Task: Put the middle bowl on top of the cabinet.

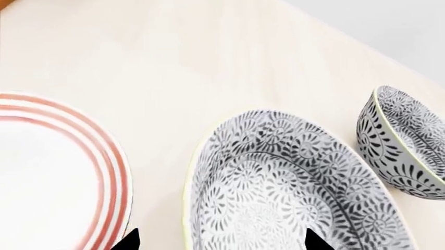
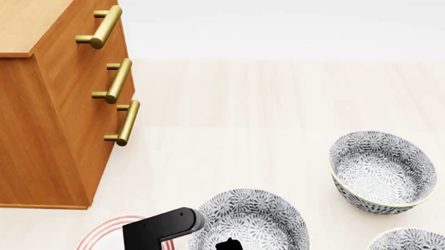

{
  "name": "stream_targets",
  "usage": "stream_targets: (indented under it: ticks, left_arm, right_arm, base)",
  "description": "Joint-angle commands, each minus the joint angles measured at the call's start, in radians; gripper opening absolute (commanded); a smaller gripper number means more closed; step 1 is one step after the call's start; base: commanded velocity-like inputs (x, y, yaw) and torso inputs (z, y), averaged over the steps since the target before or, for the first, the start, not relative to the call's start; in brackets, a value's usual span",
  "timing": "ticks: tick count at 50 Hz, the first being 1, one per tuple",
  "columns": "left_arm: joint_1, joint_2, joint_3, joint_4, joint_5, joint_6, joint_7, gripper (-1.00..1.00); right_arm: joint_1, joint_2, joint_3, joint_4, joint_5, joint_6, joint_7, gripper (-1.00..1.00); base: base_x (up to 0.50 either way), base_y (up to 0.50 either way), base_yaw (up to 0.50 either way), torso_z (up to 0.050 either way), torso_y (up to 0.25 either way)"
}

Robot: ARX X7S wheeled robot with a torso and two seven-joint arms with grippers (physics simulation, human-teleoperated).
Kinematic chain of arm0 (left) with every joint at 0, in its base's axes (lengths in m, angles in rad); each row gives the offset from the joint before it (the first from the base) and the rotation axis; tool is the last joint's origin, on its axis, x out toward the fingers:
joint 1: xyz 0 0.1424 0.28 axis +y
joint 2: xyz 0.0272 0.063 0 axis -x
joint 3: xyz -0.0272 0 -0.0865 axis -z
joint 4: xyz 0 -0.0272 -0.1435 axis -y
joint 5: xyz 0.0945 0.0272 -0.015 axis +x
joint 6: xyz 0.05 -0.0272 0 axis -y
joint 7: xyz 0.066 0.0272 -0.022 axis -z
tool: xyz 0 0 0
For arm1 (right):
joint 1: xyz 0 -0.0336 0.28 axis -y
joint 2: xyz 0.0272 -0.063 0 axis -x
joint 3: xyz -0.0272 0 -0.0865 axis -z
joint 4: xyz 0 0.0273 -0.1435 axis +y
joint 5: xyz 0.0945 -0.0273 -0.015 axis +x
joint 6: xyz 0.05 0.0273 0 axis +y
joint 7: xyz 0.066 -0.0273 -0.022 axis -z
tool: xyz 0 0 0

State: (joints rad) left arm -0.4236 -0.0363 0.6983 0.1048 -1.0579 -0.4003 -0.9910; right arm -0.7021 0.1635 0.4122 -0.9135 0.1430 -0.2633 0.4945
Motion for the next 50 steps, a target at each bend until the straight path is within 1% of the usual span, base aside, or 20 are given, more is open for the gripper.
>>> stream_targets:
  ticks: [1,16,24,31,41,42,45,50]
  left_arm:
    - [-0.011,-0.005,0.033,-0.027,-0.026,0.017,0.028,1.00]
    - [-0.013,-0.007,0.037,-0.065,-0.071,0.066,0.086,1.00]
    - [-0.015,-0.010,0.033,-0.091,-0.093,0.081,0.083,1.00]
    - [-0.022,-0.008,0.032,-0.143,-0.113,0.098,0.114,1.00]
    - [-0.016,-0.009,0.046,-0.170,-0.127,0.125,0.154,1.00]
    - [-0.015,-0.009,0.049,-0.169,-0.125,0.132,0.166,-1.00]
    - [-0.017,-0.016,0.062,-0.160,-0.104,0.138,0.149,-1.00]
    - [-0.013,-0.023,0.071,-0.142,-0.088,0.167,0.170,-1.00]
  right_arm:
    - [-0.009,-0.005,0.003,-0.007,0.001,-0.009,-0.005,1.00]
    - [-0.020,-0.010,0.011,-0.015,0.004,-0.019,-0.010,1.00]
    - [-0.023,-0.013,0.010,-0.017,0.002,-0.023,-0.013,1.00]
    - [-0.032,-0.018,0.012,-0.027,0.000,-0.026,-0.017,1.00]
    - [-0.047,-0.028,0.022,-0.035,0.006,-0.044,-0.027,1.00]
    - [-0.047,-0.029,0.023,-0.035,0.006,-0.045,-0.028,1.00]
    - [-0.048,-0.032,0.023,-0.036,0.006,-0.047,-0.033,1.00]
    - [-0.053,-0.039,0.029,-0.042,0.009,-0.053,-0.040,1.00]
  base:
    - [0.00,0.00,0.00,0.000,0.000]
    - [0.00,0.00,0.00,0.000,0.000]
    - [0.00,0.00,0.00,0.000,0.000]
    - [0.00,0.00,0.00,0.000,0.000]
    - [0.00,0.00,0.00,0.000,0.000]
    - [0.00,0.00,0.00,0.000,0.000]
    - [0.00,0.00,0.00,0.000,0.000]
    - [0.00,0.00,0.00,0.000,0.000]
